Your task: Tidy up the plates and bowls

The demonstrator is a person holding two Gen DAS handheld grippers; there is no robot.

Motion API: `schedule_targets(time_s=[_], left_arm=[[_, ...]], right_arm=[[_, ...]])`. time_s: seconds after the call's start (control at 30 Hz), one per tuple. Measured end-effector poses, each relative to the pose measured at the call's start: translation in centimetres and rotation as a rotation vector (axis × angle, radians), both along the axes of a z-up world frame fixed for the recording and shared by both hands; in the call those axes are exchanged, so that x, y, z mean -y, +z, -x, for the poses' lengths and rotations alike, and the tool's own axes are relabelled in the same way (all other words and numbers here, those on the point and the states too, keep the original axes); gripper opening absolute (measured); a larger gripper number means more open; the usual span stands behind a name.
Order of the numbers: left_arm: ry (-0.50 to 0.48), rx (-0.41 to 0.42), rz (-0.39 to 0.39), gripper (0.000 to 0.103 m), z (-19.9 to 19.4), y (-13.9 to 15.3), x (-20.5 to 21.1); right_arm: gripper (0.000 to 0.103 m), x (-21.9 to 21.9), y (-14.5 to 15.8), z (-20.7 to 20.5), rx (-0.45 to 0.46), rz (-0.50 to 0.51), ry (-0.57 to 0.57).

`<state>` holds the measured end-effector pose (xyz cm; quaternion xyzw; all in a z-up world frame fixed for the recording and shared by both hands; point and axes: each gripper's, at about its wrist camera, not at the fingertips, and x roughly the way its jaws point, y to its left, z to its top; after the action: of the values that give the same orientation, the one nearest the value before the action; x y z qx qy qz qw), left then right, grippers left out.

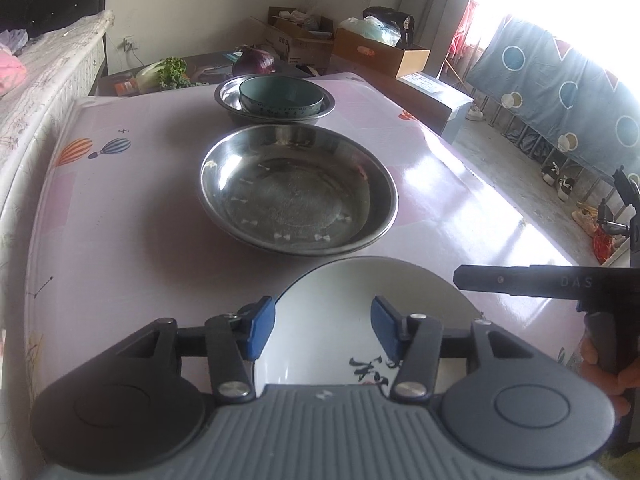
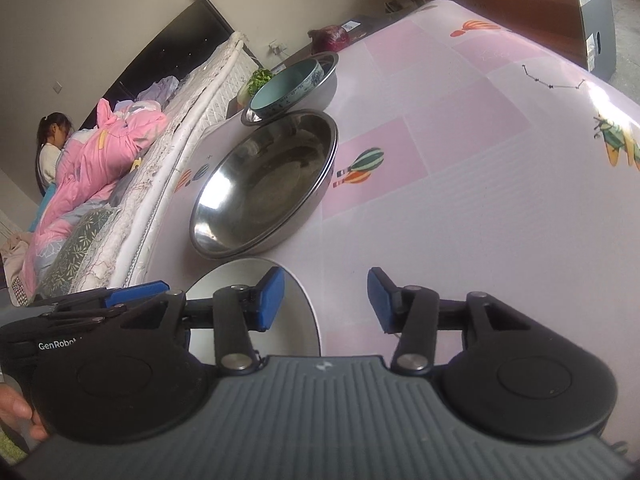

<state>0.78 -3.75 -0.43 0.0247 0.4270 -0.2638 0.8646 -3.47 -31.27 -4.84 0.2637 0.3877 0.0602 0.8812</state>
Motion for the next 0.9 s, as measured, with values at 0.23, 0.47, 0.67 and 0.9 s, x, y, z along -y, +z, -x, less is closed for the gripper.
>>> schedule_targets(time_s=[0.23,0.47,0.67,0.9], left_arm=[[0.083,-0.035,-0.005,0.054,3.1,-0.8,-3.3],[0.109,-0.072,-0.011,0.053,4.8,-2.0,-4.5],[0.117,-0.066,-0.042,0.047,4.2,-2.7,-3.6],[0.123,-0.078,-0.061,0.040,3.4,-3.6,-2.7]], right_arm=[[0.049,-1.8,-0.7,2.6,-0.019,0.012,0.019],[0.049,-2.9,-1.5,5.0,-0.039,0.017,0.005],[0.049,-3.2,-1.4,5.3,-0.026,0.024,-0.006],[0.033,-4.1,-1.2,4.9,-0.013,0.085,0.014]])
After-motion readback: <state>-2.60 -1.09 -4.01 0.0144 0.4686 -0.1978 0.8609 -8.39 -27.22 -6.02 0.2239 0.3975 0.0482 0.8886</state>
